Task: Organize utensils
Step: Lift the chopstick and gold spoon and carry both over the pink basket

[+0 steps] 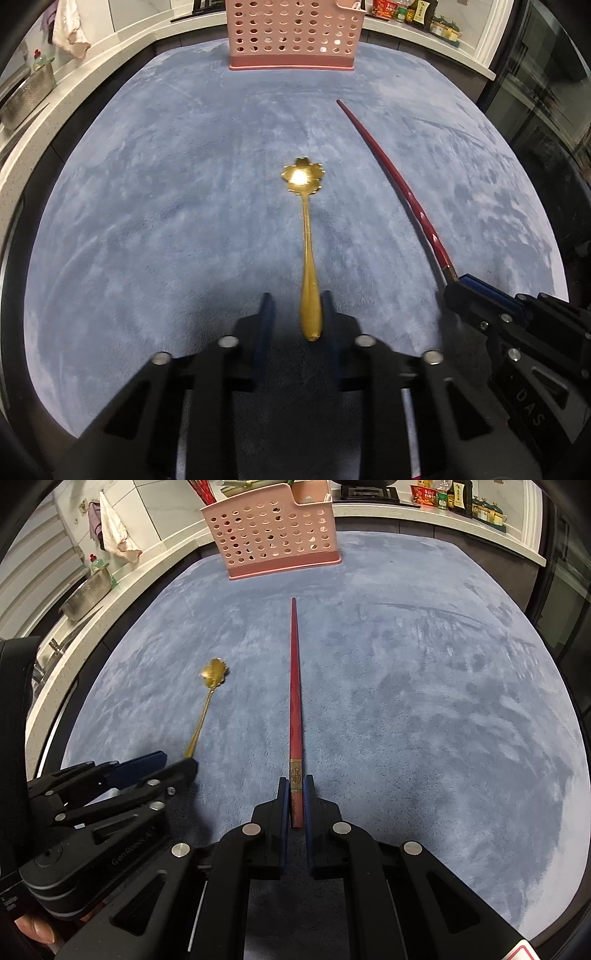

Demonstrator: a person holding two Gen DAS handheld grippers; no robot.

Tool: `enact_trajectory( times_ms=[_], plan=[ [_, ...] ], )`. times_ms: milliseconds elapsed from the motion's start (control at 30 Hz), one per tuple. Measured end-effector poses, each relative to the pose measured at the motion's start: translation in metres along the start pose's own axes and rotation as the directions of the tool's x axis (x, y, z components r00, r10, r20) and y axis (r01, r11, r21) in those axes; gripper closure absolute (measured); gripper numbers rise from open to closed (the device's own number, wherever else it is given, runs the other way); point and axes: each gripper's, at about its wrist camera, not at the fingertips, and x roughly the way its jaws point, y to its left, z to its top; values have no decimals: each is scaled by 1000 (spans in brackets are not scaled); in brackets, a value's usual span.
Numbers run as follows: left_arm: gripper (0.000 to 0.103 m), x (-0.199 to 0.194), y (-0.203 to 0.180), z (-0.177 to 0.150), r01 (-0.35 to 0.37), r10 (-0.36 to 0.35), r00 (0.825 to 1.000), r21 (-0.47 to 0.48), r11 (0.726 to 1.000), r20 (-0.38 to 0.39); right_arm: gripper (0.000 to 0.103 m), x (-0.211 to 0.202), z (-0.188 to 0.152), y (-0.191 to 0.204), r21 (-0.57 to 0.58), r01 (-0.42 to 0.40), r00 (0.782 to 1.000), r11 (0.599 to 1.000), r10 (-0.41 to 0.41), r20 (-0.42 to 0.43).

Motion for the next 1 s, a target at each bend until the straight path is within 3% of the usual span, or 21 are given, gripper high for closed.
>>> enact_trajectory(
  times_ms=[33,300,500,767,1000],
  plan=[
    [92,0,0,0,3,-3,1000,-1,1000,0,96,0,0,0,-1,0,1000,1000,0,0],
    [94,-19,4,5,21,-21,999,-1,1000,50,96,-8,5,2,-7,0,1000,1000,0,22],
    [102,-43,7,22,27,-25,994,-15,1000,109,96,-28,19,4,-4,-15,997,1000,15,69],
    [102,-71,19,54,39,-31,986,-45,998,164,96,-67,57,4,11,-44,985,999,41,170],
    [102,-99,28,93,39,-25,968,-51,998,248,96,-95,96,5,3,-54,965,999,52,257]
  ],
)
